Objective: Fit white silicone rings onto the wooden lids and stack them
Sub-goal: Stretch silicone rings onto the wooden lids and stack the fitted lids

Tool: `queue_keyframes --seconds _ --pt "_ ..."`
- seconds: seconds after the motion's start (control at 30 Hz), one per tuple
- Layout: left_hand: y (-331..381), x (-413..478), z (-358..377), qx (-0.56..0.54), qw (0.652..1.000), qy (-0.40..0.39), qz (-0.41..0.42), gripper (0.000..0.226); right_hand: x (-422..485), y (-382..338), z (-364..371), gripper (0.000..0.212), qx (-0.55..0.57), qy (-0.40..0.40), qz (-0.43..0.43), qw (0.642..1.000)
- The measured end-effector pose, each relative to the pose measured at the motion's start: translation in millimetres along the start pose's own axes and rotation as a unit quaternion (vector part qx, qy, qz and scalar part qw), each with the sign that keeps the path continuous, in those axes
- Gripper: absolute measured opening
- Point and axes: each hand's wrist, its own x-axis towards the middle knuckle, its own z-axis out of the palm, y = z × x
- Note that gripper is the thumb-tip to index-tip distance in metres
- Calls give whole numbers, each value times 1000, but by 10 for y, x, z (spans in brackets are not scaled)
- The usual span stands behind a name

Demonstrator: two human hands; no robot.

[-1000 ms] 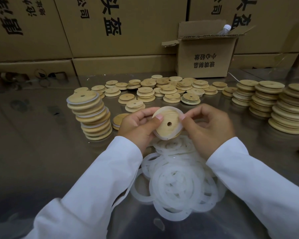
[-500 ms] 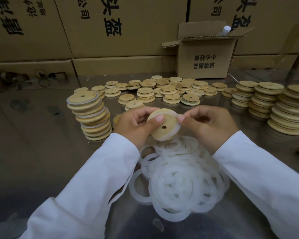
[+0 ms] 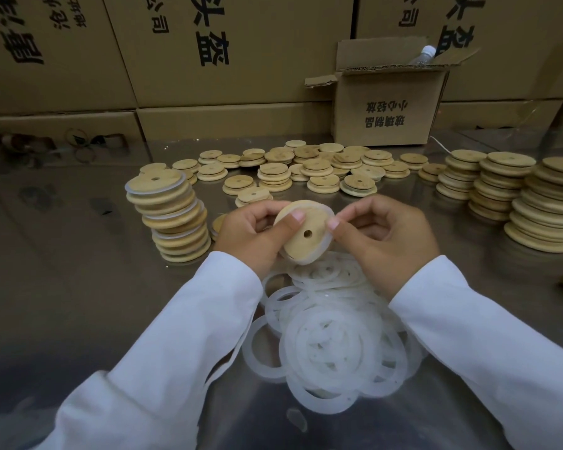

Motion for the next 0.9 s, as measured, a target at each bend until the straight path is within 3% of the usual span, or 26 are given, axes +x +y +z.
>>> queue_keyframes --seconds 0.37,0.5,0.9 --pt "-52 10 -6 -29 996 -60 -67 12 33 57 -20 19 -129 14 -34 991" --pt "-66 -21 23 57 997 -58 -20 10 -2 60 -11 20 -163 -20 -62 984" --pt "34 21 -45 75 993 -77 48 17 96 -29 -84 22 -169 -52 -46 983"
